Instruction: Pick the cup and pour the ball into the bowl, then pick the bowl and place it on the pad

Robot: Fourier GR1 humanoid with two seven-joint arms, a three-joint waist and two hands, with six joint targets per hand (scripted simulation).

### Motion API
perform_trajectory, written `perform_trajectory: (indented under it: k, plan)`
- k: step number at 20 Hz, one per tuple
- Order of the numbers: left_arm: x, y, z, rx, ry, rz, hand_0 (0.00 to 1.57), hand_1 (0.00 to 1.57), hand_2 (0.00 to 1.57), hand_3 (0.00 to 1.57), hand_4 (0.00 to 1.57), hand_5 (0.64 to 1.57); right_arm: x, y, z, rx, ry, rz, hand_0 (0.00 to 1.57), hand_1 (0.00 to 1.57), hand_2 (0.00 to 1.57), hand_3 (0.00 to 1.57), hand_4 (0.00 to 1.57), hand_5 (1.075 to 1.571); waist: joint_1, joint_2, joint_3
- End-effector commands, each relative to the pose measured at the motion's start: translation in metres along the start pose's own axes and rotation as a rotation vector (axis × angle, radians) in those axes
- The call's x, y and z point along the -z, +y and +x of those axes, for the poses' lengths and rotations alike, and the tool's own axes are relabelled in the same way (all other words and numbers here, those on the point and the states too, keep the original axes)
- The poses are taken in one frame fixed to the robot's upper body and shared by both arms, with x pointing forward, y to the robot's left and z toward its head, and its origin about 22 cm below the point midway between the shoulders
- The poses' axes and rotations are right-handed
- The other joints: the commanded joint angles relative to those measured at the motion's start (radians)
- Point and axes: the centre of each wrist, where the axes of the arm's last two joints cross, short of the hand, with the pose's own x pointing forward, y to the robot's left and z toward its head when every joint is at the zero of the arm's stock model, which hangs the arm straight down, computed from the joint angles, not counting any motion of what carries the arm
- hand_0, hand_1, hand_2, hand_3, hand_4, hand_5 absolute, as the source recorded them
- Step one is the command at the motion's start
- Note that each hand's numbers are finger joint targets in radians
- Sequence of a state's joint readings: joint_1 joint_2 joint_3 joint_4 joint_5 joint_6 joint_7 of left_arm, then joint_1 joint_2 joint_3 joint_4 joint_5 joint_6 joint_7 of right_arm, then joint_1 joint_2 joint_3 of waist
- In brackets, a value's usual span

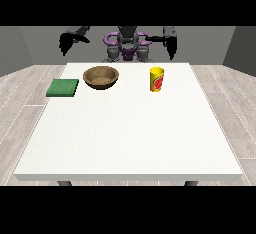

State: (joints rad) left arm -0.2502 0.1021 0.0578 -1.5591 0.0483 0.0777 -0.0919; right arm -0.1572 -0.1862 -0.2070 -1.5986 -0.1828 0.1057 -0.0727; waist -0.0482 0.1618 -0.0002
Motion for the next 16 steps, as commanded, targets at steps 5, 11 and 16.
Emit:
perform_trajectory:
  k: [5, 11, 16]
  plan:
    - [-0.008, -0.004, -0.07, 0.014, -0.033, 0.026, 0.0, 0.0, 0.0, 0.0, 0.0, 1.477, 0.022, 0.002, 0.006, -0.004, -0.041, 0.019, 0.0, 0.0, 0.0, 0.0, 0.21, 1.571, -0.015, 0.04, -0.0002]
    - [-0.017, 0.007, -0.11, 0.039, 0.013, 0.118, 0.0, 0.0, 0.0, 0.0, 0.0, 1.457, 0.02, -0.004, 0.023, -0.012, -0.034, 0.066, 0.0, 0.0, 0.0, 0.0, 0.21, 1.571, -0.096, 0.034, -0.0007]
    - [-0.001, 0.008, -0.117, 0.028, 0.039, 0.101, 0.0, 0.0, 0.0, 0.0, 0.0, 1.448, 0.023, -0.031, 0.013, -0.008, -0.031, 0.043, 0.0, 0.0, 0.0, 0.0, 0.15, 1.571, -0.08, 0.027, -0.0001]
